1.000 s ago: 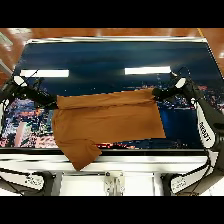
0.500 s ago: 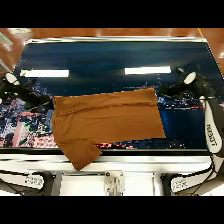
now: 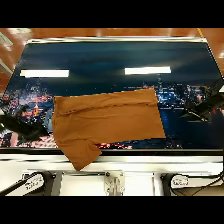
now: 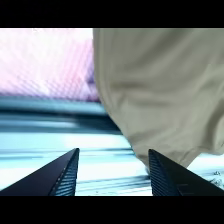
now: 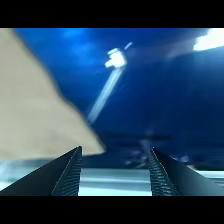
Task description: Fold the shirts.
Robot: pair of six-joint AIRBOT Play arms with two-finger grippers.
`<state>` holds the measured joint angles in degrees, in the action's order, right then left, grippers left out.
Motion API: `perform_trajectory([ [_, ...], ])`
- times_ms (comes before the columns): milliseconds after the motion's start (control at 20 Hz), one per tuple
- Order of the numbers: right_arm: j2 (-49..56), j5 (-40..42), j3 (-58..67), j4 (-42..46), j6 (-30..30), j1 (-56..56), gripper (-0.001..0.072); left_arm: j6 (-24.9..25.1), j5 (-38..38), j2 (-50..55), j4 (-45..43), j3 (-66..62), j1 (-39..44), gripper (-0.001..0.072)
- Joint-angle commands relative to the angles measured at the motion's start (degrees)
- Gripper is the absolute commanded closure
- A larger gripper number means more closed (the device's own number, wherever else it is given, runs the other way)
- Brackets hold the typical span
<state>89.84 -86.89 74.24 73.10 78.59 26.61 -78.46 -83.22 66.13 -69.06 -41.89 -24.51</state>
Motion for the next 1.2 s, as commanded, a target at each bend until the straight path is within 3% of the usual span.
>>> perform_trajectory([
  [0,-0.3,-1.0,-3.0,-6.2,-2.6,2.1,0.0172,1.8,5.9,-4.6,6.2,14.5,-1.0,0.0204],
  [750,-0.3,2.3,-3.0,-7.1,-0.3,1.7,0.0173,3.5,22.1,-4.0,16.0,24.4,0.3,0.0189],
  [800,-0.3,2.3,-3.0,-7.1,0.2,1.7,0.0173,3.5,22.4,-3.7,16.2,24.5,0.3,0.0277],
  [850,-0.3,2.3,-3.0,-7.1,0.7,1.7,0.0173,3.5,22.5,-3.6,16.2,24.5,0.2,0.0466],
  [900,-0.3,2.1,-3.0,-7.1,1.1,1.7,0.0173,4.2,22.3,-3.7,16.5,24.4,0.2,0.0589],
  [950,-0.3,1.9,-3.1,-7.1,1.3,1.7,0.0172,6.0,21.9,-3.7,17.5,24.4,0.2,0.0661],
  [1050,-0.3,1.6,-4.7,-7.1,1.1,1.7,0.0169,6.9,21.4,-3.7,18.8,24.3,0.2,0.0672],
  [1100,-0.3,1.6,-6.0,-7.3,0.3,1.7,0.0063,6.9,21.1,-3.7,19.1,24.1,0.2,0.0672],
  [1150,-0.3,1.6,-7.8,-8.3,-1.0,1.7,0.0039,7.4,20.3,-3.7,19.2,23.8,0.2,0.0672],
])
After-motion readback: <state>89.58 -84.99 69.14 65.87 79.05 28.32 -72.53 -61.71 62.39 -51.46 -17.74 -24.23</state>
